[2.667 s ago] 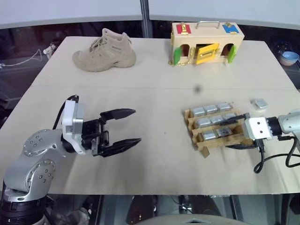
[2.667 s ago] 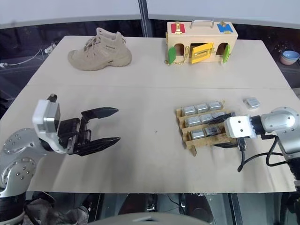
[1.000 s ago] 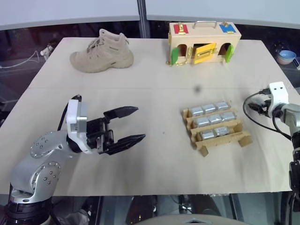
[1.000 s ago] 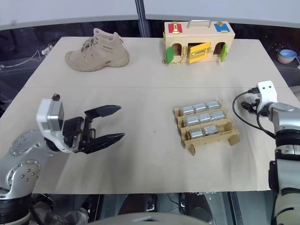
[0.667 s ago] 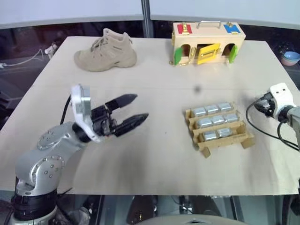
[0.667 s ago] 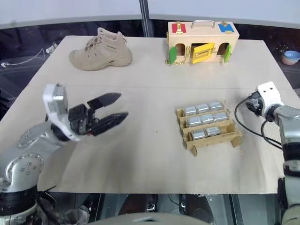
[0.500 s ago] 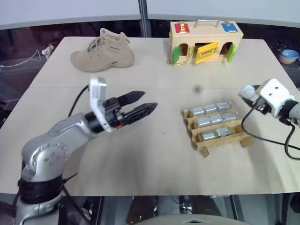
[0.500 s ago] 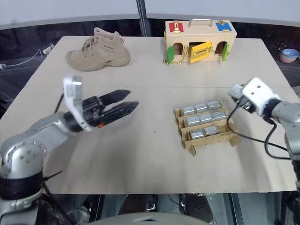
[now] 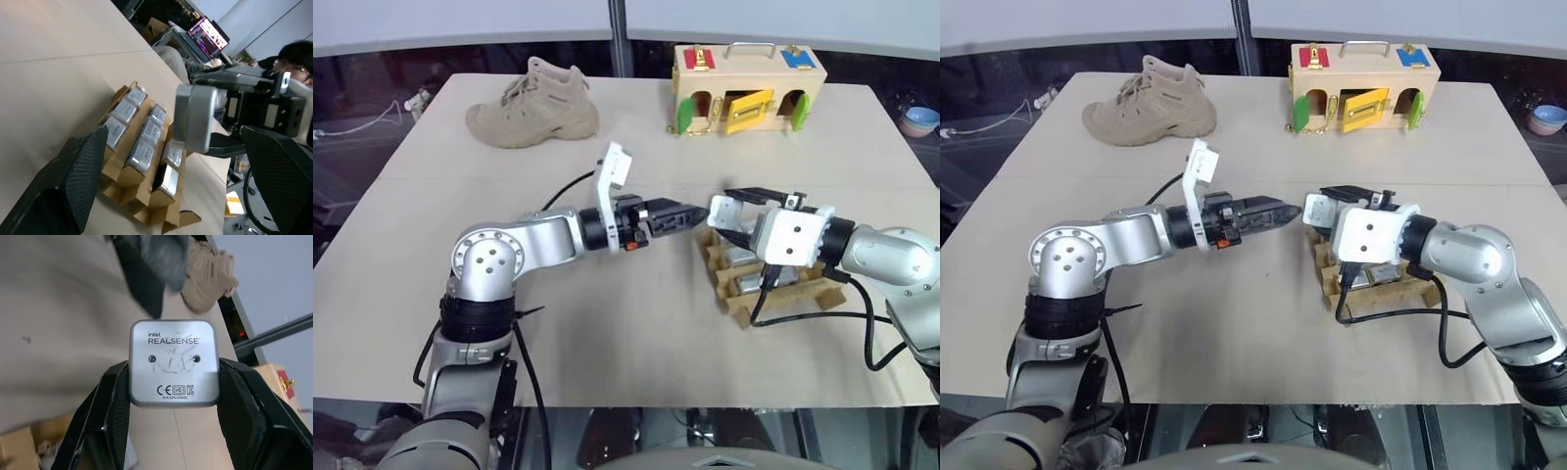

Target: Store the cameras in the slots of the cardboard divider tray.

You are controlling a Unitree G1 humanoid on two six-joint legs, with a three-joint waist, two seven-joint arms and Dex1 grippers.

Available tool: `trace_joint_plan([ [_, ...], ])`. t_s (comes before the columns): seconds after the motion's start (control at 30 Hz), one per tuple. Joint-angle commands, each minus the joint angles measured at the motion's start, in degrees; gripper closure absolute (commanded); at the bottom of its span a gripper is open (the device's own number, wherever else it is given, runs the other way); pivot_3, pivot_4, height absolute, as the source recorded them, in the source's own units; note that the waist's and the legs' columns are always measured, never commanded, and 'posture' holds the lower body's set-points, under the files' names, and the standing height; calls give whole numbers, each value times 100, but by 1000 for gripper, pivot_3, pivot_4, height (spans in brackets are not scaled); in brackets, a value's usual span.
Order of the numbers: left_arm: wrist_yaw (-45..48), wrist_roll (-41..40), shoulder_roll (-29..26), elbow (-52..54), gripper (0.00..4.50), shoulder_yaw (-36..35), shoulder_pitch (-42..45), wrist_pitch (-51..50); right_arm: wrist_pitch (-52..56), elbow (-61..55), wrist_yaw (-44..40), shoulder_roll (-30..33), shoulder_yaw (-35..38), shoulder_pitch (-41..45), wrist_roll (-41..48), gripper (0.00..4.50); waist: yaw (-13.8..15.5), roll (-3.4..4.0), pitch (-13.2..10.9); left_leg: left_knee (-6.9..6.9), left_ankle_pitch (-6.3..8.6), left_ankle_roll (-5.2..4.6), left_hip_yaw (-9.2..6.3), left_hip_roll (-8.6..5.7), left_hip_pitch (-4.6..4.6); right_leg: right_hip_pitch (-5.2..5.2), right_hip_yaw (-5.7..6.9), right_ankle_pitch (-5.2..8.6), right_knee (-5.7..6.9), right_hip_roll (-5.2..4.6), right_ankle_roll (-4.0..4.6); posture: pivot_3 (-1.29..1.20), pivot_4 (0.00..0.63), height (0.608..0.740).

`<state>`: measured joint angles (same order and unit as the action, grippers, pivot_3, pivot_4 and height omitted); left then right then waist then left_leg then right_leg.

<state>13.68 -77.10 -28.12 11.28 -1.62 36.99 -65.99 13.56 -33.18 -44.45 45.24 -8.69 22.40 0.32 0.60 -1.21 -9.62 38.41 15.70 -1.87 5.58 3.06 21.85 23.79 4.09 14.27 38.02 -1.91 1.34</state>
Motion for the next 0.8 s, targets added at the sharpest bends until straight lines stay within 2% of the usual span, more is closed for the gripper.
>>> trace_joint_plan([
  [0.03,204,166,121,-11,0,6,207,36,135,-448,5,-84,12,149,-19,2454,13,0,0,0,0,0,-1,0,0,0,1,0,0,0,0,0,150,740],
  [0.07,251,238,156,-43,0,19,237,49,175,-498,4,-112,-6,159,-29,2454,16,0,0,1,0,0,-1,-1,0,0,2,0,1,-1,0,0,150,740],
  [0.17,424,394,236,-65,782,35,295,42,270,-579,-11,-157,-54,182,-55,2483,19,0,0,1,0,0,-5,-2,2,-1,7,0,1,-2,0,0,150,740],
  [0.2,457,421,276,-87,1311,36,321,26,294,-597,-10,-172,-70,191,-62,2483,19,0,0,2,0,0,-5,-3,2,-1,7,0,1,-2,0,0,150,740],
  [0.23,525,459,311,-96,1364,61,346,25,306,-607,-6,-188,-86,200,-68,2483,17,0,0,2,0,0,-5,-3,2,-1,7,0,1,-2,0,0,150,740],
  [0.27,563,460,337,-117,2060,81,367,-12,326,-615,6,-210,-95,209,-69,2483,17,0,0,2,0,0,-4,-3,2,-1,6,0,1,-3,0,0,150,740],
  [0.3,602,502,360,-121,2057,103,382,-20,351,-624,10,-230,-98,213,-64,2483,17,0,0,2,0,0,-5,-3,2,-1,7,0,1,-2,0,0,150,740],
  [0.43,722,643,460,-166,3757,116,419,-10,563,-639,-102,-321,-45,227,153,2483,15,0,0,2,0,0,-5,-3,2,-1,7,0,1,-2,0,0,150,740],
  [0.47,768,681,481,-170,3793,122,427,-1,636,-651,-92,-360,-5,235,216,1461,12,0,0,2,0,0,-5,-3,2,-1,7,0,2,-2,0,0,150,740],
  [0.53,847,781,525,-167,3793,142,436,8,717,-690,0,-376,78,215,166,716,14,0,0,2,0,0,-6,-3,1,-1,7,0,3,-2,0,0,150,740],
  [0.57,929,904,544,-171,3793,190,455,66,804,-731,57,-353,157,133,129,192,15,0,0,2,0,0,-7,-3,2,-1,8,0,3,-2,0,0,150,740],
  [0.6,1038,1052,568,-193,3793,264,491,147,921,-804,126,-304,303,-34,94,24,17,0,0,2,0,0,-8,-3,3,-1,9,0,3,-2,0,0,150,740],
  [0.7,1350,1588,669,-361,3793,526,664,436,1506,-1106,280,-236,1017,-692,212,24,58,-2,0,5,0,0,-16,-9,12,-1,21,0,-2,-7,0,0,150,740],
  [0.8,1902,2480,953,-891,3793,1125,1077,1073,2340,-1605,215,-714,2746,-1905,1130,24,177,-4,-1,7,0,-1,-34,-22,19,-4,38,0,-4,-13,0,0,150,740],
])
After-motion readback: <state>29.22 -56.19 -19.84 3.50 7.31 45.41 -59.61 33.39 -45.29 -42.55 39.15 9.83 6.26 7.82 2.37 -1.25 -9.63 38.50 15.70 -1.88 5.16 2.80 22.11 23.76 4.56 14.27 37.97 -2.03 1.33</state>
